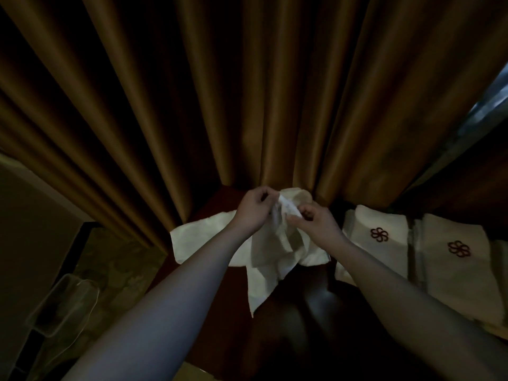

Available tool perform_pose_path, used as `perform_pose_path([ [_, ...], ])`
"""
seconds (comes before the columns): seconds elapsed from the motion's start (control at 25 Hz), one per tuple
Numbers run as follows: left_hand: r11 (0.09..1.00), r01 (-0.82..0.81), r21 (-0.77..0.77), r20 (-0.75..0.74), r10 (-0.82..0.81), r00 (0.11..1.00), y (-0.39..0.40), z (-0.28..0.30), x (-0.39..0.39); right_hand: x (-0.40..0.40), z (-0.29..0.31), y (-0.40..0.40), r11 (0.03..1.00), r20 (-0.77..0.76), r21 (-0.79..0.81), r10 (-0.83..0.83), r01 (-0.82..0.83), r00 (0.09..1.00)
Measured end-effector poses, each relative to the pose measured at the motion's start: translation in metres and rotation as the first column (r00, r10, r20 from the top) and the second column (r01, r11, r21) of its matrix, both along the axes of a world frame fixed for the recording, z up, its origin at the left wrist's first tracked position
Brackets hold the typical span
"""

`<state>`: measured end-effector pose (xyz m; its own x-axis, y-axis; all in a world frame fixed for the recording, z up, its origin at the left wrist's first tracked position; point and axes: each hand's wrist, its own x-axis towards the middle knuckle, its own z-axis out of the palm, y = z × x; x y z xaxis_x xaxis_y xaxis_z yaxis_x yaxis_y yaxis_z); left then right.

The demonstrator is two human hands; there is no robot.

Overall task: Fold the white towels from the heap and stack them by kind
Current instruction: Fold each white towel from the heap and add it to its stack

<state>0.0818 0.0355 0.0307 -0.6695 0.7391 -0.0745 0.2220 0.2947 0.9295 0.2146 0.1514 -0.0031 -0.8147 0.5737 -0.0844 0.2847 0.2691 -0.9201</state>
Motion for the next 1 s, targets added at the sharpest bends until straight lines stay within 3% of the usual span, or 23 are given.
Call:
perform_pose_path([
  [0.32,0.998,-0.062,0.005,-0.037,0.062,0.997,-0.007,0.021,0.027,0.027,-0.032,-0.008,0.953,0.117,0.228,-0.232,0.201,0.966],
  [0.48,0.990,-0.119,0.072,-0.107,0.126,0.986,-0.020,0.044,0.047,0.047,-0.027,-0.006,0.962,0.054,0.056,-0.269,0.267,0.961],
  [0.6,0.991,-0.115,0.076,-0.150,0.125,0.981,-0.032,0.061,0.065,0.056,-0.011,-0.015,0.986,-0.022,-0.069,-0.152,0.150,0.988],
  [0.72,0.991,-0.110,0.079,-0.169,0.122,0.978,-0.041,0.072,0.085,0.052,-0.001,-0.032,0.996,-0.039,-0.034,-0.084,0.083,0.996],
  [1.0,0.989,-0.139,0.056,-0.221,0.148,0.964,-0.070,0.089,0.083,0.059,0.021,-0.050,0.957,-0.082,-0.071,-0.286,0.281,0.955],
])
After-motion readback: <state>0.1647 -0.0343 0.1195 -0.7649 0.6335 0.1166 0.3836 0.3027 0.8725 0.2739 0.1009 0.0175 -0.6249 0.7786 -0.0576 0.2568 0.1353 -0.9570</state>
